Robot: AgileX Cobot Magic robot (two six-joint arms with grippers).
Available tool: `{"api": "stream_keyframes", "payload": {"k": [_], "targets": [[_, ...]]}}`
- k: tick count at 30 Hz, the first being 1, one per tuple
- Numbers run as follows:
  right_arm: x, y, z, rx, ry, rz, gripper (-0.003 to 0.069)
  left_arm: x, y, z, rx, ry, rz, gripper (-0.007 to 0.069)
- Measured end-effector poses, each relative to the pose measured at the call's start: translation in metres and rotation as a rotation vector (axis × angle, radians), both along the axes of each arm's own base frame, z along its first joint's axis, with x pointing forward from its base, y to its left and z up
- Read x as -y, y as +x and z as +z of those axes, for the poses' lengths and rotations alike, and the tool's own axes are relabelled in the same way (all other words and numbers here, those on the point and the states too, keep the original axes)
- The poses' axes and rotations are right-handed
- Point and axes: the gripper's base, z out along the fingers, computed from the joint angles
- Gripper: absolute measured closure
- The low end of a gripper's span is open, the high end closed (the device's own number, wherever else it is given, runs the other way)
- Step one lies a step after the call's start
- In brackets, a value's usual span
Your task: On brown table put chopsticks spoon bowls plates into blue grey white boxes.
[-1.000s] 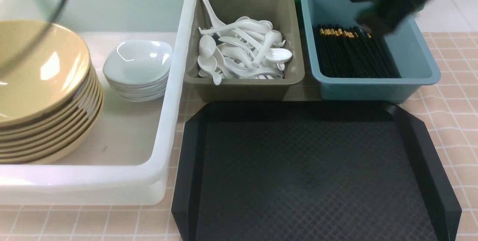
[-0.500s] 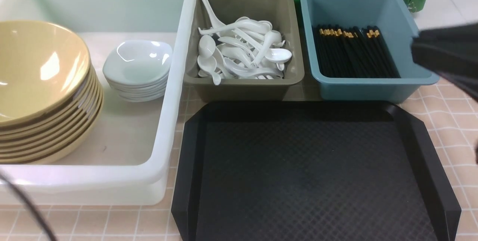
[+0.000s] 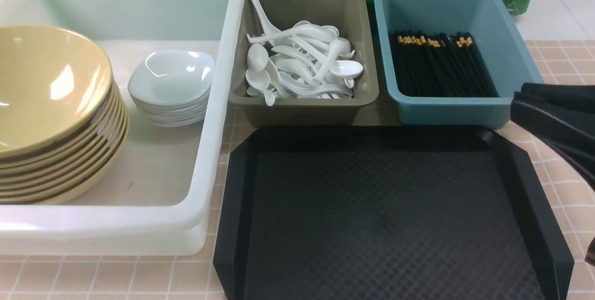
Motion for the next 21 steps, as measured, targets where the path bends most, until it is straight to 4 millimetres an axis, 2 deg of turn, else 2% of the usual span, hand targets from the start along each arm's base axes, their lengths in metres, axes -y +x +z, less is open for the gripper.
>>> {"api": "stream_keyframes", "payload": {"k": [8, 14, 17, 19, 21], "targets": [[0.0, 0.0, 0.0, -0.001, -0.001, 0.0, 0.0559, 0.0, 0.005, -0.019, -0.051, -0.001, -0.001, 0.0619], [0.001, -0.001, -0.003, -0.001, 0.0, 0.001, 0.0559, 0.0, 0.006, -0.02, -0.043, -0.001, -0.002, 0.0619], [0.007, -0.007, -0.016, -0.008, -0.004, -0.003, 0.0564, 0.0, 0.006, -0.02, -0.043, -0.002, -0.002, 0.0619], [0.02, -0.014, -0.034, -0.013, 0.02, -0.038, 0.0609, 0.0, 0.006, -0.02, -0.041, -0.003, -0.003, 0.0619], [0.029, -0.018, -0.043, -0.007, 0.058, -0.08, 0.062, 0.0, 0.006, -0.02, -0.041, -0.003, -0.003, 0.0619]]}}
